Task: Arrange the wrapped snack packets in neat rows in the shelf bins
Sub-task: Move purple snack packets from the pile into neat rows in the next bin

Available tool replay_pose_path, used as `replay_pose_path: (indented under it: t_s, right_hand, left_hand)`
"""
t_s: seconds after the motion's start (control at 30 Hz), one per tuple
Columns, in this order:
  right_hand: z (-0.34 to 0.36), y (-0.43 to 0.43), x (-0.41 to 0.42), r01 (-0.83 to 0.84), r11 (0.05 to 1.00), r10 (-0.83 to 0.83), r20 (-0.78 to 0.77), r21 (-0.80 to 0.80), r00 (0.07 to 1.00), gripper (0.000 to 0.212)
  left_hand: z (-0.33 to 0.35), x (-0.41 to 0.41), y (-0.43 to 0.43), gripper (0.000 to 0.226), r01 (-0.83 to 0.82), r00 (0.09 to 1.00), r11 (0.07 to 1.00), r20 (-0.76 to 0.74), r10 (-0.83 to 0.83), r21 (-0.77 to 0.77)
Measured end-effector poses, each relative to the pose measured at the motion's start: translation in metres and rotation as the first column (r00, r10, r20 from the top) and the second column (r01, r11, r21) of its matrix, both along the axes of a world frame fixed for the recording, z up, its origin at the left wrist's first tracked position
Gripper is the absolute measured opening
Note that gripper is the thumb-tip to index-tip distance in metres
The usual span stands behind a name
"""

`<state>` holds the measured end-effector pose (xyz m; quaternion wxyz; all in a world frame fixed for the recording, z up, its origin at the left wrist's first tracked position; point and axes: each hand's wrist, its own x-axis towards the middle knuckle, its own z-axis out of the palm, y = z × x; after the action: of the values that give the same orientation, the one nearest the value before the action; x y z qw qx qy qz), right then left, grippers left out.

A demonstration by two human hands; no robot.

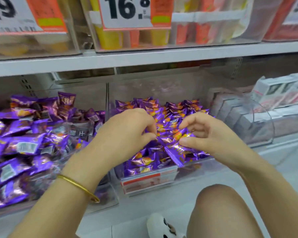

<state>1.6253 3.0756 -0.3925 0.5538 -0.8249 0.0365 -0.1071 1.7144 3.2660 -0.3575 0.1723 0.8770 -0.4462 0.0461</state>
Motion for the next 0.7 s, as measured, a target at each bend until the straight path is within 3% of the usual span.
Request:
replay_pose_path:
  t_s: [0.1, 0.2, 0.33, 0.4, 0.5, 0.6, 0.7]
  right_hand:
    - [-0.006, 0.000, 0.001, 0.055, 0.997, -0.055, 0.018, 0.046, 0.998, 0.024]
    - [-0.008, -0.002, 0.001, 0.084, 0.994, -0.086, 0.018, 0.069, 0.996, 0.024]
    - [-0.006, -0.006, -0.003, 0.154, 0.968, -0.173, 0.083, 0.196, 0.981, 0.027]
    - [-0.002, -0.011, -0.007, 0.155, 0.928, -0.191, 0.074, 0.338, 0.979, 0.019]
    - [0.002, -0.016, -0.007, 0.058, 0.871, -0.016, -0.091, 0.487, 0.996, 0.019]
    - [0.006, -0.018, -0.001, -0.021, 0.874, 0.166, -0.258, 0.486, 0.952, 0.025]
    - [0.012, -0.018, 0.004, -0.014, 0.891, 0.188, -0.339, 0.455, 0.922, 0.028]
  left_hand:
    - [-0.003, -0.005, -0.004, 0.013, 0.007, 0.999, 0.985, -0.035, -0.001, 0.170]
    - [-0.009, -0.009, -0.008, 0.017, 0.055, 0.989, 0.969, -0.146, -0.020, 0.240]
    - [-0.014, -0.009, -0.014, 0.014, 0.086, 0.959, 0.978, -0.283, -0.030, 0.188]
    - [-0.016, -0.009, -0.017, 0.010, 0.107, 0.931, 0.985, -0.362, -0.050, 0.138]
    - [-0.017, -0.008, -0.018, 0.009, 0.094, 0.893, 0.994, -0.447, -0.056, 0.063]
    - [-0.019, -0.004, -0.016, 0.011, 0.059, 0.865, 0.998, -0.499, -0.051, 0.001]
    - [-0.022, -0.003, -0.015, 0.011, 0.057, 0.850, 0.998, -0.525, -0.043, 0.010]
